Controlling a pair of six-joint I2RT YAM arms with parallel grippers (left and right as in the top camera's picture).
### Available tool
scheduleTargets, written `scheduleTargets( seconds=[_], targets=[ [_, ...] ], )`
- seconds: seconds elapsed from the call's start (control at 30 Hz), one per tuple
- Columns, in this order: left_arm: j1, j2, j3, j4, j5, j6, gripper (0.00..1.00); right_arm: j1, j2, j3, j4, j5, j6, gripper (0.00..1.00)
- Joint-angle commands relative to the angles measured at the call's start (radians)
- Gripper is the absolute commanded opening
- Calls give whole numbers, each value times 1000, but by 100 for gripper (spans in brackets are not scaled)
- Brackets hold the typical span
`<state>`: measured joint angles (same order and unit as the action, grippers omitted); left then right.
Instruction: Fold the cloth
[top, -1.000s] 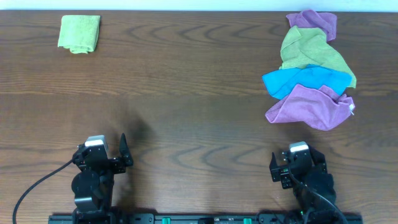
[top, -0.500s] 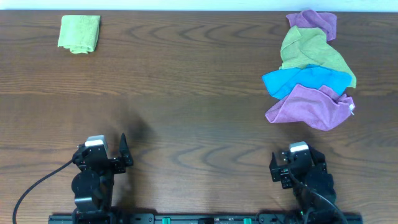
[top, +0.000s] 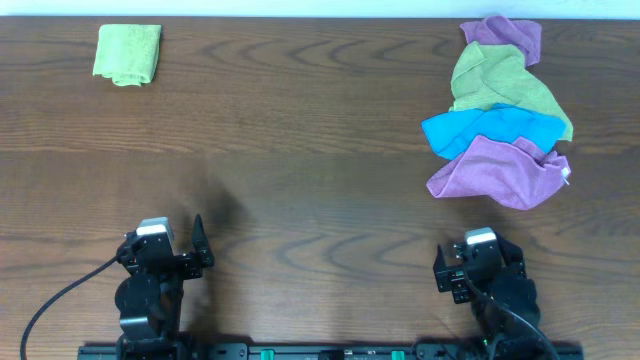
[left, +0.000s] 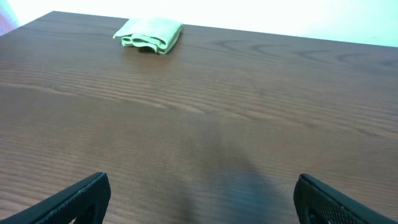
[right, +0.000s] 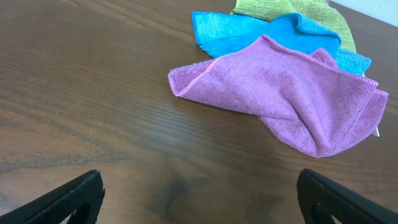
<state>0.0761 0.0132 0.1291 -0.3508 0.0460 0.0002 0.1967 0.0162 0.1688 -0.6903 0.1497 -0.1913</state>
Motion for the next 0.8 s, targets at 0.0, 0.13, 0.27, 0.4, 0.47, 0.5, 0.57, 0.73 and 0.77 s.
scheduleTargets(
  seconds=[0.0, 0.13, 0.27, 0.4, 0.47, 0.5, 0.57, 0.73, 0.77],
  targets=[
    [2, -2, -24, 2, 0, 0, 95, -8, -11, -8, -1, -4, 11, 99],
    [2, -2, -24, 2, 0, 0, 96, -8, -11, -8, -1, -4, 11, 99],
    [2, -2, -24, 2, 0, 0, 95, -8, -11, -8, -1, -4, 11, 99],
    [2, -2, -24, 2, 0, 0, 95, -8, -11, -8, -1, -4, 11, 99],
    [2, -2, -24, 2, 0, 0, 95, -8, -11, -8, -1, -4, 11, 99],
    [2, -2, -24, 2, 0, 0, 95, -8, -11, -8, -1, -4, 11, 99],
    [2, -2, -24, 2, 0, 0, 95, -8, -11, -7, 2, 8, 10, 99],
    [2, -2, -24, 2, 0, 0, 95, -8, -11, -7, 3, 8, 11, 99],
    [2, -2, -24, 2, 0, 0, 95, -8, -11, -7, 19, 0, 11, 99]
  ],
)
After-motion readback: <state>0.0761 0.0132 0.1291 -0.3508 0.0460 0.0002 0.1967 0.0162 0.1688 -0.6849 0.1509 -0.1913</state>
